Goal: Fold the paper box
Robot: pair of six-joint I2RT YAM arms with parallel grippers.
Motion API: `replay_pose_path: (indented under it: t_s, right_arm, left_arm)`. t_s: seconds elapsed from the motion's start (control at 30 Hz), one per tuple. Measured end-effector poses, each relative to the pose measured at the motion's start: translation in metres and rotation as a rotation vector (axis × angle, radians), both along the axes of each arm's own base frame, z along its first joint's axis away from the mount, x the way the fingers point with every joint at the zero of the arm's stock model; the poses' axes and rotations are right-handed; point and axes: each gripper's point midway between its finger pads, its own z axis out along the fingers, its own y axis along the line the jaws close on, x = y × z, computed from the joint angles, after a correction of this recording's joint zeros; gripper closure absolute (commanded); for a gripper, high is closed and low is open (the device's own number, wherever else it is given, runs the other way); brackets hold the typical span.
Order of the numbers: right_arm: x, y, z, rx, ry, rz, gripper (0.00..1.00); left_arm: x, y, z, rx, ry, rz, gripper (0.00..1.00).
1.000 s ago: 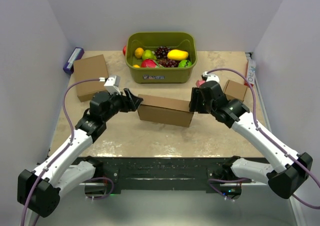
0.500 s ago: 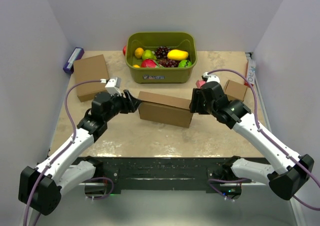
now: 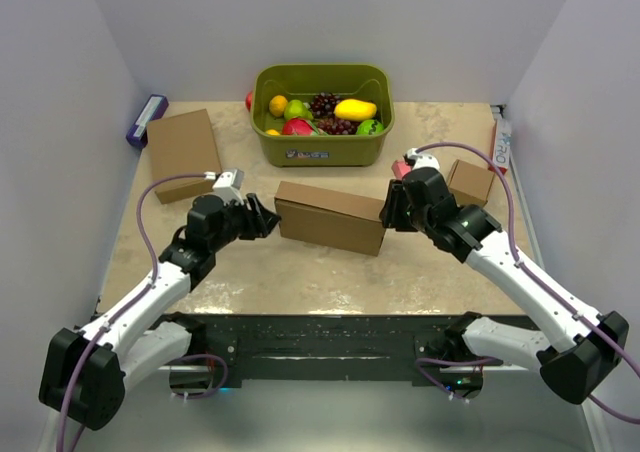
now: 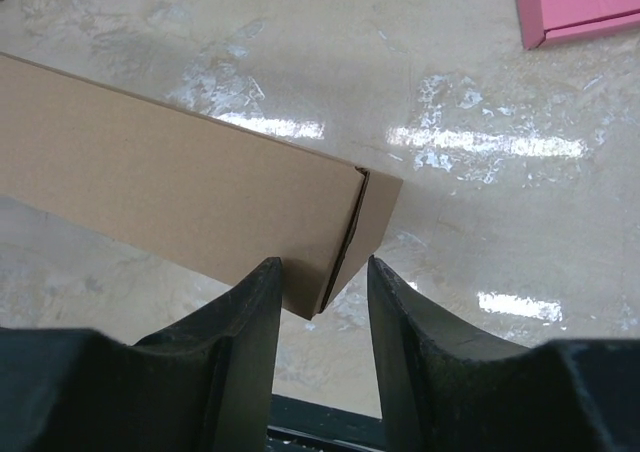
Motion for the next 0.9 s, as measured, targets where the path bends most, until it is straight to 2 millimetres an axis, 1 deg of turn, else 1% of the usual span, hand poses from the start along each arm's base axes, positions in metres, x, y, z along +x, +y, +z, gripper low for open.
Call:
replay_pose_path:
  t_s: [0.07,0.23,0.33,0.43,0.47,0.53,0.6,0.7,0.8,0.9]
  right_arm:
    - [0.000,0.001,-0.002,0.007,0.002,0.000,0.62]
    - [0.000,0.003,-0.004,0.017,0.008,0.000,0.69]
    - [0.000,0.005,-0.006,0.024,0.011,0.002,0.73]
    - [0.000,0.006,-0.007,0.029,0.011,0.002,0.77]
    - [0.000,0.006,-0.007,0.031,0.012,0.001,0.77]
    - [0.001,0.007,-0.007,0.032,0.012,-0.001,0.78]
    - [0.002,0.007,-0.007,0.033,0.011,-0.001,0.78]
    - [0.002,0.007,-0.007,0.033,0.010,-0.001,0.78]
    - [0.002,0.007,-0.007,0.033,0.010,-0.001,0.78]
    - [0.002,0.007,-0.007,0.032,0.010,-0.002,0.79]
  left_arm:
    - [-0.003,-0.002,-0.001,-0.008,0.004,-0.017,0.42]
    - [-0.006,-0.009,0.018,-0.045,-0.038,-0.062,0.39]
    - [0.000,-0.011,0.042,-0.080,-0.079,-0.077,0.39]
    - [0.012,-0.010,0.071,-0.116,-0.142,-0.075,0.39]
    - [0.017,-0.009,0.079,-0.123,-0.159,-0.075,0.39]
    - [0.024,-0.009,0.087,-0.134,-0.179,-0.076,0.39]
    - [0.032,-0.009,0.087,-0.143,-0.181,-0.076,0.40]
    - [0.039,-0.011,0.078,-0.144,-0.160,-0.078,0.41]
    - [0.043,-0.013,0.068,-0.145,-0.128,-0.083,0.42]
    - [0.045,-0.015,0.064,-0.149,-0.117,-0.085,0.45]
